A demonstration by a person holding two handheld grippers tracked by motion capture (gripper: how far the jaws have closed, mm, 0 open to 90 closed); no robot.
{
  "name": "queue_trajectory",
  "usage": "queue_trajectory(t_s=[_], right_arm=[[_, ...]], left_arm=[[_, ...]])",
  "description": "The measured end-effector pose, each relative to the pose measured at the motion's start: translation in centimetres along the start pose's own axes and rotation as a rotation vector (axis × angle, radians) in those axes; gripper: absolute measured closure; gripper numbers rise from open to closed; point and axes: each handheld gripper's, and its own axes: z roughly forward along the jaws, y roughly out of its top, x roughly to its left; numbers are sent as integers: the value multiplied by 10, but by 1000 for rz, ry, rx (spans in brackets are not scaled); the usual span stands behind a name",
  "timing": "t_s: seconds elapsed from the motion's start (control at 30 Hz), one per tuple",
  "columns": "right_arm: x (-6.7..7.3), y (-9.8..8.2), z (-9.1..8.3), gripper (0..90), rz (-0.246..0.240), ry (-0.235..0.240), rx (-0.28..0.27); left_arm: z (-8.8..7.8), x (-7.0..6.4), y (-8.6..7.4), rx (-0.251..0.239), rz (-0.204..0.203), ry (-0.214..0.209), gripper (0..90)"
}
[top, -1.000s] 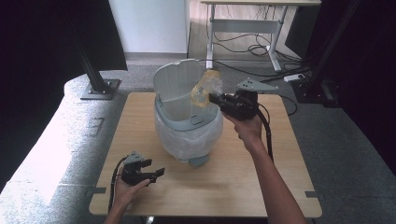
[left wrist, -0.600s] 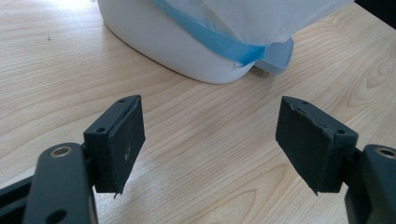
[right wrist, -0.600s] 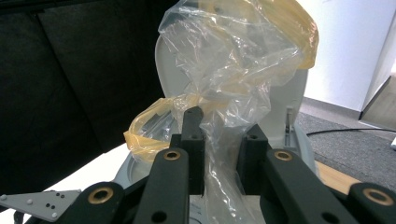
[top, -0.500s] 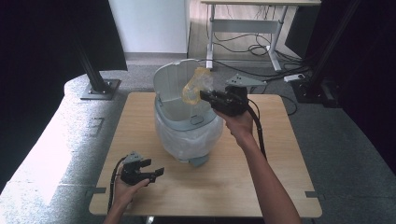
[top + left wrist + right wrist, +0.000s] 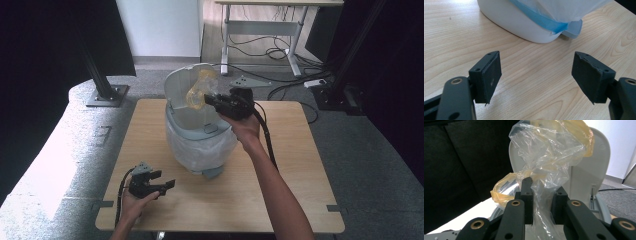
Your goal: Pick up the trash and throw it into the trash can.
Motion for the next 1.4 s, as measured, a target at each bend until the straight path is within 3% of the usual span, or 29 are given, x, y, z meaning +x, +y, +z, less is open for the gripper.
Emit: queue_trajectory(t_s=[0.37,0.4,0.5,0.6,0.93,1.07,1.4], right_arm=[[0,-1,10,722,18,-4,1],[0,-2,11,693,19,-4,-1],[0,-3,19,429,-1,-37,28],[2,-4,16,304,-17,-67,38],[-2,-6,-14,315,-40,-79,36],[-10,-13,-24,347,-20,-81,38],[-12,-26,-13,378,2,-57,71]], left_arm=[[1,2,-1,7,1,6,238],[2,1,-1,10,4,6,238],[1,1,-2,15,12,17,237],[1,2,-2,12,9,17,237],[0,2,-1,9,2,18,237],[1,1,-1,11,3,18,238],[0,3,-1,9,1,19,238]])
